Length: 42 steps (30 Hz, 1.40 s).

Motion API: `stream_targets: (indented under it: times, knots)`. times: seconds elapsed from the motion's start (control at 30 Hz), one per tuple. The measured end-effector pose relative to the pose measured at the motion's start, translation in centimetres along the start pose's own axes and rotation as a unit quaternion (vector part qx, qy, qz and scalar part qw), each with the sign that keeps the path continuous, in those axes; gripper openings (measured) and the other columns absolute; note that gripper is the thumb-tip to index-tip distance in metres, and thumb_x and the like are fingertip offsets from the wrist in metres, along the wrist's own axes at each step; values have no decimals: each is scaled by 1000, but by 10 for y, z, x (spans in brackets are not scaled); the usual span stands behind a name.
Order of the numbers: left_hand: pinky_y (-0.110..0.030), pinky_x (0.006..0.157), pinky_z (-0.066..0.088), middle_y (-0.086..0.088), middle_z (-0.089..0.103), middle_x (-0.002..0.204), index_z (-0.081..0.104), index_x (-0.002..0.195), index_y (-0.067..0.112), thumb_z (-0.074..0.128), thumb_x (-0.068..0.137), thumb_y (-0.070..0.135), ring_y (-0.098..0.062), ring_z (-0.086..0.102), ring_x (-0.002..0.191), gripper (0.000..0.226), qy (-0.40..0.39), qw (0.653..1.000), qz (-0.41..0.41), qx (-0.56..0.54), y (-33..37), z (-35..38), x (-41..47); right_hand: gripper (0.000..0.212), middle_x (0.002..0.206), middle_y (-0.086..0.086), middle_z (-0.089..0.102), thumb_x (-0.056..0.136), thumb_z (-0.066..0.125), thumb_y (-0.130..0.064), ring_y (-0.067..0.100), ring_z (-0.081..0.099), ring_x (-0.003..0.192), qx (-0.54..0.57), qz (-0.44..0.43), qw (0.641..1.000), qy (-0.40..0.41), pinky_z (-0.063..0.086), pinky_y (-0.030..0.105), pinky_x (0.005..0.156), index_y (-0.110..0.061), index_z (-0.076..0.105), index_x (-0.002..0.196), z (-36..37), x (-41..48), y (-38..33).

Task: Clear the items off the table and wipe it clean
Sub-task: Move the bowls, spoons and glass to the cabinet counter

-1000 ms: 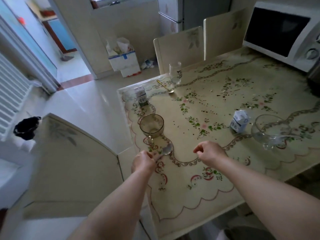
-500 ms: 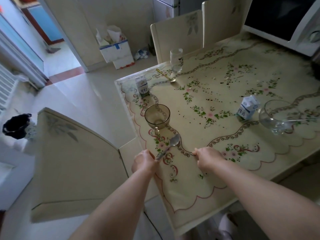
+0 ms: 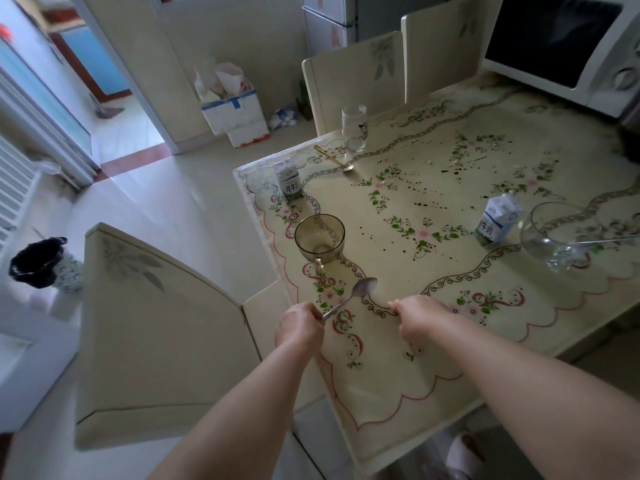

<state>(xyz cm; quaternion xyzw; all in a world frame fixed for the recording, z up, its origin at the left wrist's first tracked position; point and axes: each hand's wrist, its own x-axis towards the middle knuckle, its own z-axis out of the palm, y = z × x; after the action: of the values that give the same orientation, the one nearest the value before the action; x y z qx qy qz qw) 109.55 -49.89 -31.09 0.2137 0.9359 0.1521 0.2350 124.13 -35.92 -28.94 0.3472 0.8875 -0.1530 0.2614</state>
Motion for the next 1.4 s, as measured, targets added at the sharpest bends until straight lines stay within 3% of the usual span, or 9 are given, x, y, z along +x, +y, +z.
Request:
stream_targets:
  times: [0.1,0.23,0.4,0.63,0.83,0.97,1.07,1.2,1.4]
  knots:
    - [-23,66,41,6,56,95,64,94,25,59,94,27,-13,53,85,6,30,997,20,-64,5,-17,-3,61,126,2,56,79,39,1,19,58,103,0,13,1000,-6,54,30,83,-24,49,133,-5,4,-6]
    - [-25,58,39,3,65,91,64,99,21,57,95,30,-13,57,77,12,73,984,6,-159,17,-47,-2,44,122,3,58,86,42,-3,19,60,102,27,34,999,14,53,31,86,-16,54,126,-14,13,-14]
    - [-32,73,51,1,67,91,68,98,15,62,90,25,-17,61,86,13,91,972,-15,-215,28,-72,5,32,113,-1,62,91,45,-13,14,62,91,50,42,996,58,55,31,79,-19,56,121,-19,21,-18]
    - [-27,65,48,0,68,80,73,85,16,68,79,11,-16,60,78,9,66,954,-45,-290,37,-84,14,40,112,-2,63,91,46,-6,10,60,75,70,36,992,96,53,23,62,-22,55,126,-17,22,-12]
    - [-27,70,45,-2,70,90,72,95,15,64,83,16,-18,60,84,13,90,931,-56,-349,42,-80,21,44,120,-3,62,91,46,-6,15,62,93,98,53,988,105,54,27,77,-24,54,130,-11,19,1]
    - [-26,72,44,4,67,82,69,95,17,68,84,20,-10,58,76,11,103,920,-60,-373,42,-73,23,44,124,-2,61,91,47,-7,17,60,101,107,56,987,101,53,29,82,-24,52,131,-7,16,5]
    - [-28,76,48,3,67,86,66,93,20,70,84,20,-13,60,81,10,96,920,-56,-376,41,-68,23,41,120,-1,62,91,47,-7,18,61,99,111,62,986,103,53,30,83,-23,55,128,-4,15,7]
    - [-37,87,54,0,63,95,58,106,18,76,78,23,-21,61,91,34,67,921,-60,-380,35,-60,25,40,122,-2,61,92,47,-10,17,61,98,108,64,986,106,54,29,80,-23,54,130,-3,13,9]
    - [-36,80,52,-9,62,99,53,119,9,64,87,11,-21,60,88,33,-20,934,-89,-345,30,-47,32,42,123,-3,60,92,46,-11,13,61,88,107,76,986,106,55,27,74,-26,52,131,-3,7,15]
